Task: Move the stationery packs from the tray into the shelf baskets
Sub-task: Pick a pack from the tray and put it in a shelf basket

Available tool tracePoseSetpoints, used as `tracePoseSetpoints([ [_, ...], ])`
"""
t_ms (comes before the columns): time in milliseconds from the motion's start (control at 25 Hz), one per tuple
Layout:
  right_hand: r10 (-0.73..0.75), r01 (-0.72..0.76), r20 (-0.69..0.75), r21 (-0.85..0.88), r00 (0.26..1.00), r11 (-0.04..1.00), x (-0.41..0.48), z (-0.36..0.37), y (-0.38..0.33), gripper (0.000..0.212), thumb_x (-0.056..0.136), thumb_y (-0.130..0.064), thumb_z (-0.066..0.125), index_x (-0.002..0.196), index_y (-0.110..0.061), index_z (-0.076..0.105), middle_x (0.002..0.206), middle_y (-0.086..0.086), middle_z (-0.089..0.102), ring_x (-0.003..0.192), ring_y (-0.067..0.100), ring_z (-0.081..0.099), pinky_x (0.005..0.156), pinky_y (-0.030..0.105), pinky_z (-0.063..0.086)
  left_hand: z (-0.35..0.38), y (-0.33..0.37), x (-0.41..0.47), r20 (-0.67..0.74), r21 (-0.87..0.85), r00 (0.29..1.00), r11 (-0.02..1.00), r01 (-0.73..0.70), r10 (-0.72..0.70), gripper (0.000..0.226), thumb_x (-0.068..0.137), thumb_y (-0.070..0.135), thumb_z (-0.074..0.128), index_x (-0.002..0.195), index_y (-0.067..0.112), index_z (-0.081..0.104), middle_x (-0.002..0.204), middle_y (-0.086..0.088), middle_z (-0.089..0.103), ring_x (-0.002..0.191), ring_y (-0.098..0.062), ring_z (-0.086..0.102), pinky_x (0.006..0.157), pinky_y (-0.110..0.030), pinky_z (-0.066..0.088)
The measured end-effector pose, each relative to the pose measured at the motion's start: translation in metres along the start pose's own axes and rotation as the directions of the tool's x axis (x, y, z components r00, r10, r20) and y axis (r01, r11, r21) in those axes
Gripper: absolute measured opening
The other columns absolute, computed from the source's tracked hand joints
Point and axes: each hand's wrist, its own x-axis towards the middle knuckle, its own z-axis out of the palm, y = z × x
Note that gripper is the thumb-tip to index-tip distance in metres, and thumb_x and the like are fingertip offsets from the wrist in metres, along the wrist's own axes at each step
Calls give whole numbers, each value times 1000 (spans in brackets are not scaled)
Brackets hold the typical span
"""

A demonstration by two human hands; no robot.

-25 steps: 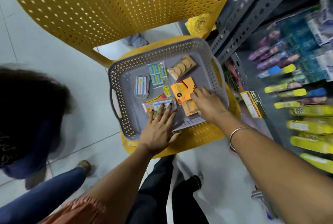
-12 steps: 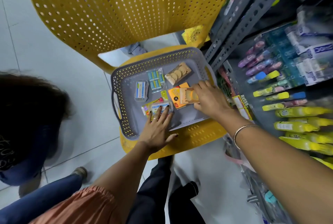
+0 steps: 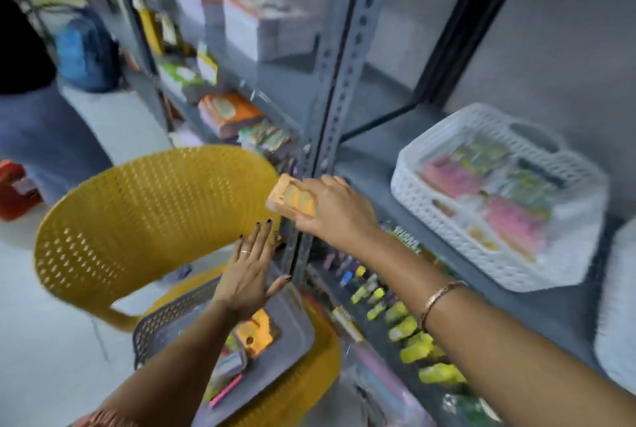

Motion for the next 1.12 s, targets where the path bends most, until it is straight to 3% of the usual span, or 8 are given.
tracePoseSetpoints([
  [120, 174, -171, -115, 35, 978, 985, -1, -72, 12, 38, 74, -48, 63, 100, -20, 64, 103, 10, 67, 102, 30, 60, 70, 33, 43, -50, 27, 55, -62, 110, 977, 974, -197, 204, 98, 82, 73, -5, 145, 3, 25, 155, -16, 14, 142, -32, 5, 113, -51, 16],
  [240, 331, -333, -147, 11, 932, 943, -3, -122, 43, 38, 73, -46, 63, 93, -15, 66, 101, 13, 70, 97, 33, 64, 68, 34, 45, -83, 59, 97, -126, 181, 936, 936, -303, 327, 86, 87, 69, 20, 141, 4, 32, 151, -16, 29, 141, -30, 21, 112, -48, 21],
  [360, 460, -466, -134, -19, 878, 885, -10, -141, 84, 36, 75, -47, 62, 90, -13, 63, 106, 15, 68, 98, 34, 63, 68, 32, 41, -88, 80, 131, -109, 138, 916, 918, -371, 386, 85, 85, 66, 39, 146, 11, 20, 156, -10, 19, 144, -24, 12, 116, -42, 10],
  [480, 539, -541, -54, -28, 840, 840, -19, -130, 121, 40, 74, -51, 62, 96, -17, 61, 115, 15, 66, 102, 33, 62, 71, 31, 41, -81, 91, 153, -88, 146, 895, 895, -421, 436, 88, 83, 69, 39, 147, 12, 17, 157, -9, 16, 144, -22, 11, 117, -38, 6],
  [600, 530, -529, 61, -37, 846, 848, -27, -110, 144, 67, 73, -55, 62, 129, -19, 50, 131, 9, 59, 114, 29, 58, 80, 31, 44, -71, 99, 164, -71, 143, 864, 863, -485, 498, 91, 83, 71, 35, 147, 9, 16, 157, -10, 15, 144, -22, 9, 116, -36, 3],
  [800, 468, -475, 159, 6, 869, 880, -22, -98, 157, 77, 69, -57, 62, 135, -20, 43, 140, 3, 51, 120, 25, 53, 83, 28, 42, -63, 98, 173, -51, 155, 857, 852, -500, 513, 89, 83, 71, 34, 146, 11, 19, 155, -10, 23, 142, -23, 18, 117, -40, 8],
  [920, 419, -402, 223, -120, 880, 908, -21, -93, 157, 71, 82, -41, 57, 144, -24, 26, 144, 4, 47, 122, 28, 53, 94, 44, 49, -63, 98, 172, -59, 158, 855, 850, -502, 516, 86, 83, 71, 34, 145, 11, 23, 153, -11, 27, 141, -25, 21, 117, -42, 11],
  [1120, 396, -367, 170, -179, 903, 913, -24, -90, 156, 59, 89, -25, 51, 141, -27, 25, 121, 10, 63, 100, 31, 63, 80, 47, 55, -64, 99, 171, -59, 166, 858, 853, -495, 510, 87, 83, 72, 28, 145, 12, 22, 153, -11, 28, 141, -24, 21, 117, -42, 10],
])
